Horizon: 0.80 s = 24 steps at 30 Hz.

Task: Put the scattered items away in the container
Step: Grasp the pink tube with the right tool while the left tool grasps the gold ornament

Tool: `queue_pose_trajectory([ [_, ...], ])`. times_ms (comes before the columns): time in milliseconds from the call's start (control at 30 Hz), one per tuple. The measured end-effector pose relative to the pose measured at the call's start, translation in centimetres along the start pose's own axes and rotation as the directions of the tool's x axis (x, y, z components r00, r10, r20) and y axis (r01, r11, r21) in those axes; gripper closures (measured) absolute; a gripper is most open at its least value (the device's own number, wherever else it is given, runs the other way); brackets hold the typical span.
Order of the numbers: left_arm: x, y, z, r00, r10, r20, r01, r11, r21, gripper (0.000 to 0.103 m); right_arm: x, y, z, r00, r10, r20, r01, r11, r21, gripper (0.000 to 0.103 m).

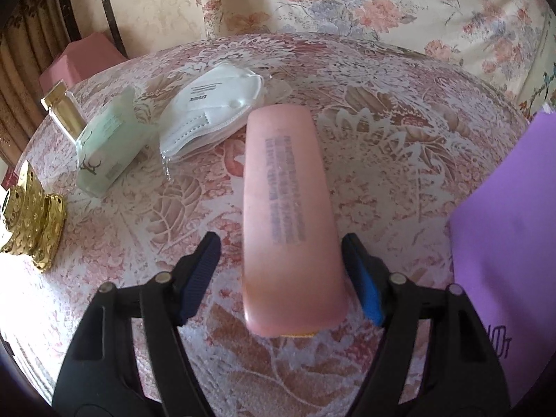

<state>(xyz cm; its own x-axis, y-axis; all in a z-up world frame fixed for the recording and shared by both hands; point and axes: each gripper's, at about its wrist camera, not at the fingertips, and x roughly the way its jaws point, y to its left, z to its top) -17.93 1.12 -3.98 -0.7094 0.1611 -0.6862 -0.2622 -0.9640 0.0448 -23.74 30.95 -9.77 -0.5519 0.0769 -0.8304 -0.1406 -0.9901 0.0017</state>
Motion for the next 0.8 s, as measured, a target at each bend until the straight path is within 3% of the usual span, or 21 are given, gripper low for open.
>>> queue_pose_trajectory([
  [67,0.4,0.3,0.1,1.000,0.005,-0.006,-0.005,1.000,-0.001,0.022,-0.1,0.1,0.0,1.000,-0.012,0.006,0.012,1.000,-0.008,0.051],
  [300,2.6,1.4,0.4,0.996,-0.053,-0.072,0.049,0.998,-0.049,0.022,-0.2,0.3,-0.2,1.000,-0.018,0.020,0.018,0.999,-0.029,0.051],
  [600,5.6,-0.3,0.9,0.988,-0.010,-0.152,0.013,1.000,0.014,0.022,-0.3,0.7,-0.5,0.999,-0.007,0.035,0.009,0.999,-0.048,0.051],
  [800,7.3,-0.4,0.9,0.981,-0.007,-0.191,0.008,1.000,0.005,0.022,-0.3,0.7,-0.6,0.999,-0.005,0.041,0.007,0.999,-0.051,0.051],
])
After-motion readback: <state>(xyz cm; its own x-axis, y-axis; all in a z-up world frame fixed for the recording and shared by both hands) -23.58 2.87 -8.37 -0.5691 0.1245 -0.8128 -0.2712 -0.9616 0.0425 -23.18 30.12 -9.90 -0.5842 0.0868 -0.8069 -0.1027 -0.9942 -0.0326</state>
